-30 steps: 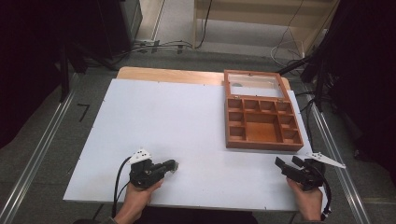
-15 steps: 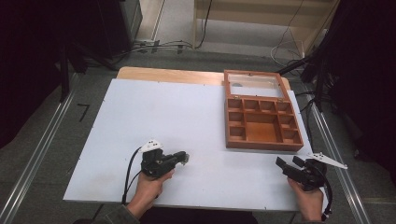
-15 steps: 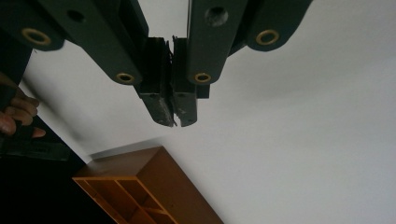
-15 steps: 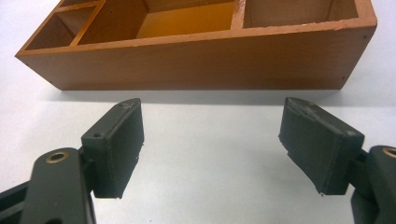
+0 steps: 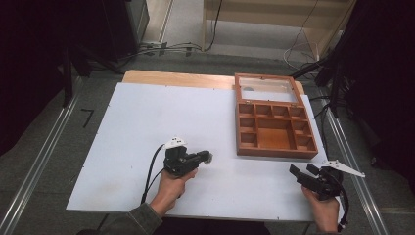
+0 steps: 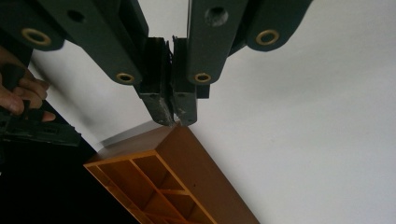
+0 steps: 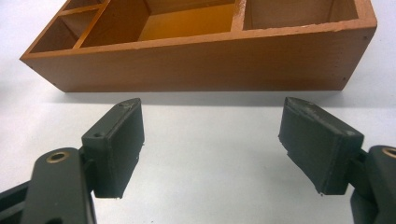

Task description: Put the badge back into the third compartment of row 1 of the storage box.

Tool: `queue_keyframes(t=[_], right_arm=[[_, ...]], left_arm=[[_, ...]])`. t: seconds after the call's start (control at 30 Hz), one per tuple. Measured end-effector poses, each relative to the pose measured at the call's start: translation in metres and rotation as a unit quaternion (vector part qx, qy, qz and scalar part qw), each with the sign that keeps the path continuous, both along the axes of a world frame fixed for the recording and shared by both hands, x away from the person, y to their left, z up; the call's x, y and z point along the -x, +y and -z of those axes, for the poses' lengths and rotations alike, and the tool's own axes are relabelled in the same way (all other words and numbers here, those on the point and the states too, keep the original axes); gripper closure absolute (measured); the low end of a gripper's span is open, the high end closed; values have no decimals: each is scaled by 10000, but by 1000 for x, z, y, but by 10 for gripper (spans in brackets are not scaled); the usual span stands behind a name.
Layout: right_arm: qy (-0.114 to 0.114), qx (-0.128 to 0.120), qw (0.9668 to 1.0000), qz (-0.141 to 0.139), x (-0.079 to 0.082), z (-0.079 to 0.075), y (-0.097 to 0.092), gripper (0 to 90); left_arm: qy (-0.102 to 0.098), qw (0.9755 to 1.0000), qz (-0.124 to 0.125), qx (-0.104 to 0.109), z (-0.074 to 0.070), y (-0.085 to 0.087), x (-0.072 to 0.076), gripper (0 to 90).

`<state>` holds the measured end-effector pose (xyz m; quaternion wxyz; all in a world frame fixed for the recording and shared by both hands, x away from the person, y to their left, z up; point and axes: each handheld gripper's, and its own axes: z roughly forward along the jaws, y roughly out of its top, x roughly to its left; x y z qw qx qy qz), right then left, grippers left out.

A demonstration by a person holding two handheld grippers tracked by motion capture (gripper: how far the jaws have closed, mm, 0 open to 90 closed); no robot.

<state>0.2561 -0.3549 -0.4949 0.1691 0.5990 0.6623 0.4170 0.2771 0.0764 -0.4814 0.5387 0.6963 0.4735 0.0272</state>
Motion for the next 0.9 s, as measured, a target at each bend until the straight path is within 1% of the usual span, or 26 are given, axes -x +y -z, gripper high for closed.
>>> queue_keyframes(t=[0.37, 0.63, 0.73, 0.9], right_arm=[[28, 9, 10000, -59, 0, 1, 1, 204], [15, -30, 10000, -66, 0, 1, -1, 205], [23, -42, 10000, -84, -1, 1, -1, 205], [47, -67, 9999, -81, -1, 2, -1, 205]], left_arm=[[-7, 10000, 60, 49, -7, -20, -17, 889], [-79, 9999, 91, 47, -14, -36, -29, 889], [-38, 9999, 102, 84, -16, -43, -34, 889], [-40, 9999, 135, 62, -17, -54, -43, 889]])
